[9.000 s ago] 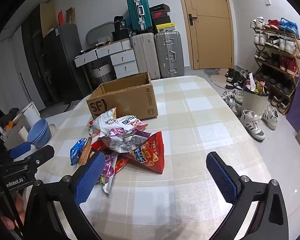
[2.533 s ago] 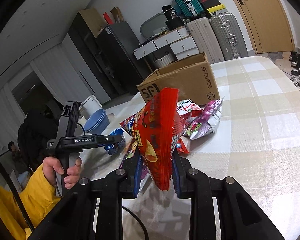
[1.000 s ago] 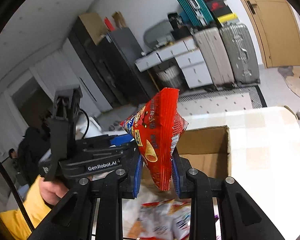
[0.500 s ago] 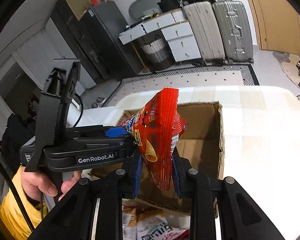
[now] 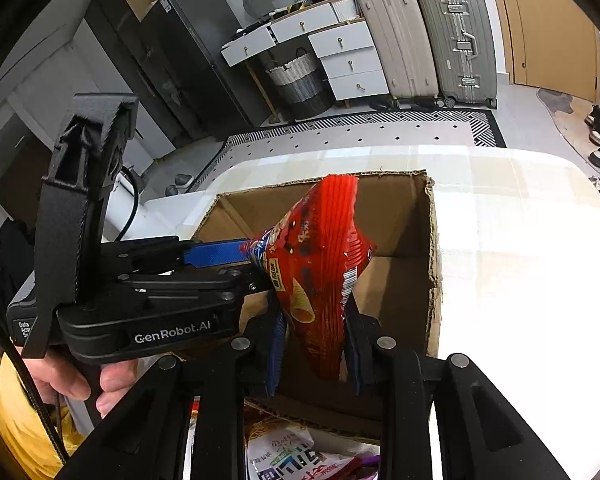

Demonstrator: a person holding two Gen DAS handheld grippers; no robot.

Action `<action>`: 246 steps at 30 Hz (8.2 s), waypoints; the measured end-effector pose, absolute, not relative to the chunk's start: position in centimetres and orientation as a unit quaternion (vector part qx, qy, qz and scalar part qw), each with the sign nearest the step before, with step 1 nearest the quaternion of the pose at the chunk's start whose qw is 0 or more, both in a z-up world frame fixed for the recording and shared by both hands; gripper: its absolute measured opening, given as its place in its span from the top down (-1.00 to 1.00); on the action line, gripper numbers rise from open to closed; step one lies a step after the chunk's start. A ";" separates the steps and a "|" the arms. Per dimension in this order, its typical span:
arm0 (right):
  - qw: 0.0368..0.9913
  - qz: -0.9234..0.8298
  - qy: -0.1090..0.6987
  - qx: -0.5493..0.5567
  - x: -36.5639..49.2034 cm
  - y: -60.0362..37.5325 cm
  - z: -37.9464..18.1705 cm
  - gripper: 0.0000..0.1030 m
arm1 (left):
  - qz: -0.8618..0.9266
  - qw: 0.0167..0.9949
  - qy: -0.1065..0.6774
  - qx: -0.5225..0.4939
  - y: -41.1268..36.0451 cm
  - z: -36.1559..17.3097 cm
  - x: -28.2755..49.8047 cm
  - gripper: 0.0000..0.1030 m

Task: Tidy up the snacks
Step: 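Carry both packs into the cardboard box and open both grippers, then withdraw both grippers from the box back toward the snack pile, then lower the left gripper onto the white noodle-style snack bag and grasp it, then grasp the purple candy bag with the right gripper while the left gripper holds the white bag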

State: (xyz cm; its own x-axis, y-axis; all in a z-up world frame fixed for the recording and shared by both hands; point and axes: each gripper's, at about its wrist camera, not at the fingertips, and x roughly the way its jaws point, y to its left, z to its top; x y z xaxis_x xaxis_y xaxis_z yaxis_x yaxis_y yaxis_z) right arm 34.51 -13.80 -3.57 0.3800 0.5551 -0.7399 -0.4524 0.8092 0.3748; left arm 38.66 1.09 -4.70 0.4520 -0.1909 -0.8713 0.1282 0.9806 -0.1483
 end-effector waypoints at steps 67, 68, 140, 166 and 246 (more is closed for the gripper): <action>0.919 0.267 0.256 0.138 8.0 -20.7 10.6 -0.67 | -0.026 0.944 0.327 -0.044 -1.3 15.4 3.9 -0.73; 0.921 0.270 0.248 0.132 7.2 -20.6 10.8 -0.67 | -0.021 0.944 0.325 -0.046 -1.1 15.3 3.1 -0.75; 0.905 0.269 0.317 0.095 5.0 -20.4 -3.3 -0.99 | 0.019 0.900 0.430 -0.071 0.7 -2.7 8.6 -0.97; 0.874 0.281 0.350 0.185 9.3 -24.5 -8.4 -0.99 | 0.003 0.848 0.510 -0.147 -1.8 -7.0 21.6 -0.70; 0.887 0.173 0.415 0.103 12.2 -23.7 -6.8 0.48 | -0.089 0.876 0.430 -0.201 4.1 -2.5 3.9 0.21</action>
State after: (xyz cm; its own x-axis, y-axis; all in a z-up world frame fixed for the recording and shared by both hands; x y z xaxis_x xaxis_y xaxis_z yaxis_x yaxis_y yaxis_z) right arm 12.17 -23.70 -6.85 0.5952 0.3917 -0.7016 -0.2207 0.9193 0.3259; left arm 3.88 4.14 -2.49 0.6148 -0.3281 -0.7172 -0.0177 0.9034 -0.4285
